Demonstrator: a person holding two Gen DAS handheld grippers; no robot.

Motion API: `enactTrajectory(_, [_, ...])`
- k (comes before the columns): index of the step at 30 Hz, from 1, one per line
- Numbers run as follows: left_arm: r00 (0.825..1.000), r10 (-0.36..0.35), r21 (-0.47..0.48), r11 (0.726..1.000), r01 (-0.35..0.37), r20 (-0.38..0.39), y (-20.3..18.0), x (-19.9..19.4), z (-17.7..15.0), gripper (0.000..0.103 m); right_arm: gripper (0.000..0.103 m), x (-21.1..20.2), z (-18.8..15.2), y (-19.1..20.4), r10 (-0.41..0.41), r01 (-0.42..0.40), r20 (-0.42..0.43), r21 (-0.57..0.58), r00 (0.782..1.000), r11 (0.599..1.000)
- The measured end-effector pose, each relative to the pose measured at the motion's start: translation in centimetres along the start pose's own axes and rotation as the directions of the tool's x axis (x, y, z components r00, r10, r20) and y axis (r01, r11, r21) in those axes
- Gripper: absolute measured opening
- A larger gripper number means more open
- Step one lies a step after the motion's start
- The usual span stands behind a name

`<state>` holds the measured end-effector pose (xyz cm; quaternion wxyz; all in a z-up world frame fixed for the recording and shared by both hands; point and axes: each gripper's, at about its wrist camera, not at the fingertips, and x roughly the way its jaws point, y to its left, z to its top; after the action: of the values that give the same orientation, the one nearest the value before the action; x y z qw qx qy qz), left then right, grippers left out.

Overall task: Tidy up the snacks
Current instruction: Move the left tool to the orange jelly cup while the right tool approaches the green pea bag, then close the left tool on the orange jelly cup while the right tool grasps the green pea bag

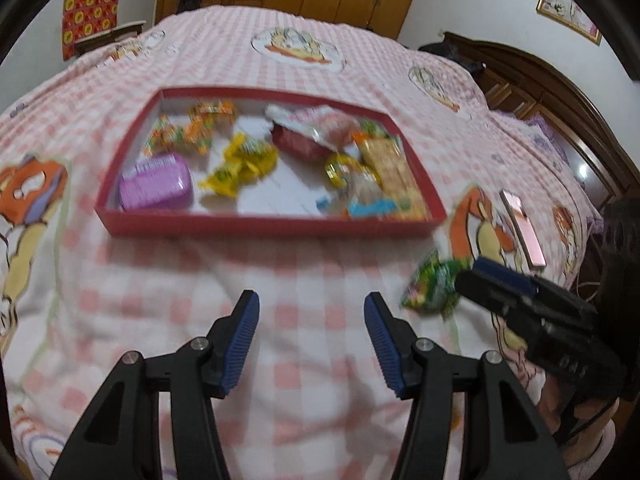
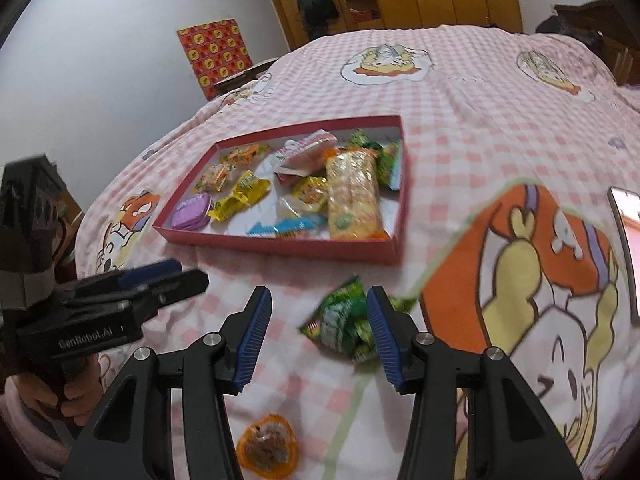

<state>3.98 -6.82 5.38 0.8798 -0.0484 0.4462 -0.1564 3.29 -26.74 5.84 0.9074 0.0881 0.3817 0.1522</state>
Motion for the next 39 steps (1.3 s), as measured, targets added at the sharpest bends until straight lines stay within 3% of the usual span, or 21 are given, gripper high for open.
enactTrajectory(9, [0.992, -0.093, 0.084, 0.991, 0.101, -0.086, -3.2, -0.5, -2.4, 0.058, 0.051, -0.7, -0.9, -1.8, -0.035, 0.035, -0.001, 0.044, 0.999, 0.998])
enactTrajectory(15, [0.985, -0.119, 0.152, 0.979, 0.137, -0.122, -5.4, -0.5, -3.7, 0.057, 0.051, -0.5, -1.2, -2.5, -0.034, 0.035, -0.006, 0.064, 0.999, 0.997])
enactTrajectory(22, [0.975, -0.147, 0.248, 0.951, 0.186, -0.169, -7.9, 0.2, -5.1, 0.038, 0.051, -0.2, -1.3, -2.8, -0.027, 0.028, -0.008, 0.073, 1.0, 0.997])
enactTrajectory(27, [0.967, -0.141, 0.261, 0.945, 0.195, -0.212, -8.6, 1.8, -5.8, 0.034, 0.051, 0.0, -1.4, -2.8, -0.025, 0.025, -0.009, 0.077, 1.0, 0.997])
enactTrajectory(32, [0.97, -0.147, 0.264, 0.944, 0.196, -0.193, -8.5, 2.0, -5.8, 0.024, 0.051, 0.2, -1.5, -2.9, -0.027, 0.028, -0.012, 0.08, 1.0, 0.996])
enactTrajectory(39, [0.976, -0.158, 0.227, 0.955, 0.19, -0.151, -6.9, 0.8, -4.9, 0.022, 0.051, 0.8, -1.5, -2.9, -0.036, 0.038, -0.027, 0.082, 0.999, 0.996])
